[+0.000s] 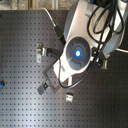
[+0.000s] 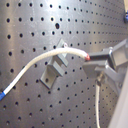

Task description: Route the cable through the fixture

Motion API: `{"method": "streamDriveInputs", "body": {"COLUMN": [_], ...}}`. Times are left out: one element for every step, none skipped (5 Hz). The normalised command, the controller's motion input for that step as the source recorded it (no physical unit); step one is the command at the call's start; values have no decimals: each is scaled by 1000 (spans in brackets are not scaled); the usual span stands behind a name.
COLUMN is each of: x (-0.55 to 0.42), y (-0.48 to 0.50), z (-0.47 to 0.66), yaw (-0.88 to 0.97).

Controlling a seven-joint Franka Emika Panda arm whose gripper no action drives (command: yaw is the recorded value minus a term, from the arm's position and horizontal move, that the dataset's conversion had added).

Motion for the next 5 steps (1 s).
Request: {"method": "streamDriveInputs", "body": {"x": [104,101,144,222,-243], "y": [90,300,211,130,-134], "z": [2,422,429,365,133], "yaw": [-29,174,251,117,-220]}}
